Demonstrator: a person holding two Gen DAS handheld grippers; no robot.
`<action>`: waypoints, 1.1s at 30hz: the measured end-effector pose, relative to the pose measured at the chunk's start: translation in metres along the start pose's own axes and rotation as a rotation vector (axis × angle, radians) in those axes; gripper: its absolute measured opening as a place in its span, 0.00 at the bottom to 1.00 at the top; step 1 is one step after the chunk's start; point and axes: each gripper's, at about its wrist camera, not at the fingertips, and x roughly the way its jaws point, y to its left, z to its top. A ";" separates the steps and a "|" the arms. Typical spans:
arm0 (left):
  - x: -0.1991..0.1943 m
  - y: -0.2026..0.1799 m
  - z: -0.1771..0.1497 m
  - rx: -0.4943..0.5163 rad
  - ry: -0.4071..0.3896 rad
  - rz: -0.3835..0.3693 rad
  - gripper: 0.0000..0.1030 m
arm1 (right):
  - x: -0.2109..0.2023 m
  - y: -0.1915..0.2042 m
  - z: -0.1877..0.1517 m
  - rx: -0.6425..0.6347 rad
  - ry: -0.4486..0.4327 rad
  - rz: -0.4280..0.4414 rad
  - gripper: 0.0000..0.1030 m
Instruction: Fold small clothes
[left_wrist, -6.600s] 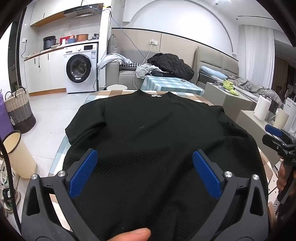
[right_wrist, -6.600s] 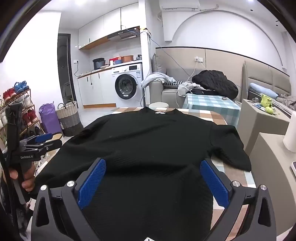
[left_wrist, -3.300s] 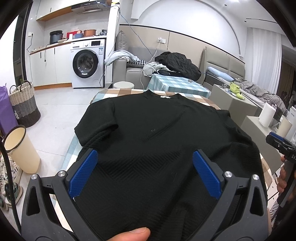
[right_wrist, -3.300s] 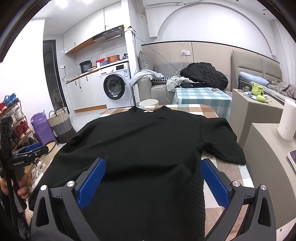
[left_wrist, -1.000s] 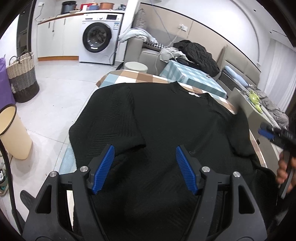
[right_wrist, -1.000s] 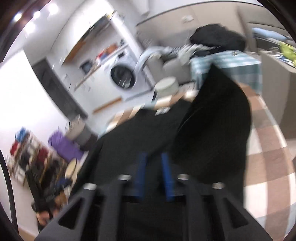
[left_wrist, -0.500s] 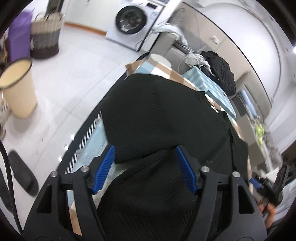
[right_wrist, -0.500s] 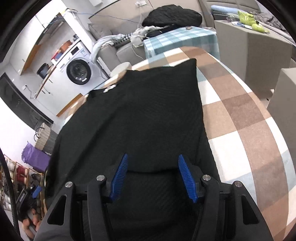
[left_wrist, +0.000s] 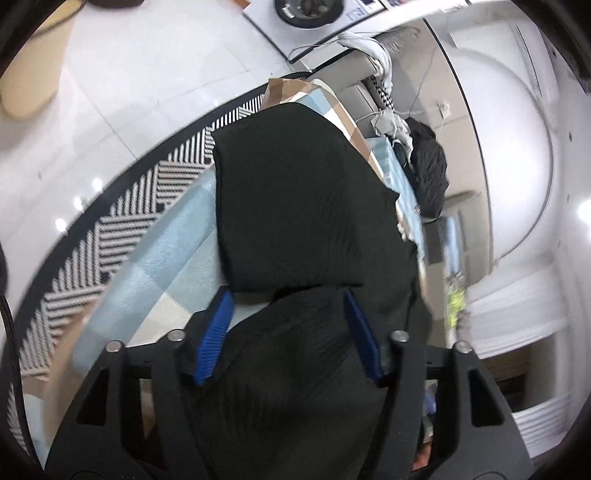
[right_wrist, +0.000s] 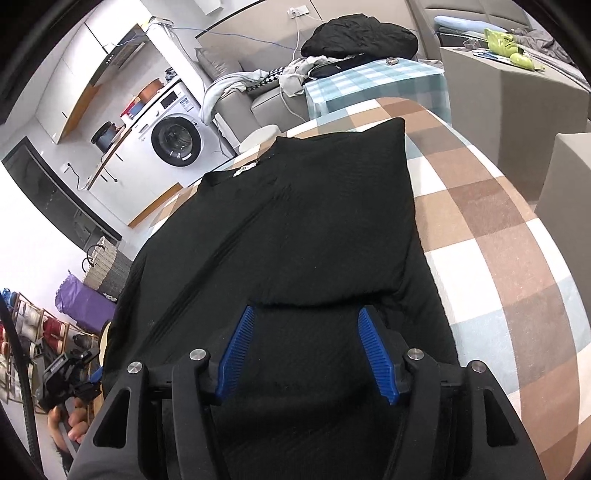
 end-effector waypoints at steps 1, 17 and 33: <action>0.002 0.000 -0.002 -0.005 0.004 -0.014 0.58 | 0.002 0.000 0.001 -0.001 0.003 0.001 0.59; 0.043 -0.062 0.039 0.107 -0.248 0.270 0.03 | -0.004 -0.010 -0.003 0.042 -0.036 -0.038 0.63; 0.157 -0.241 -0.043 0.796 0.078 0.127 0.41 | -0.016 -0.022 -0.011 0.086 -0.055 -0.034 0.63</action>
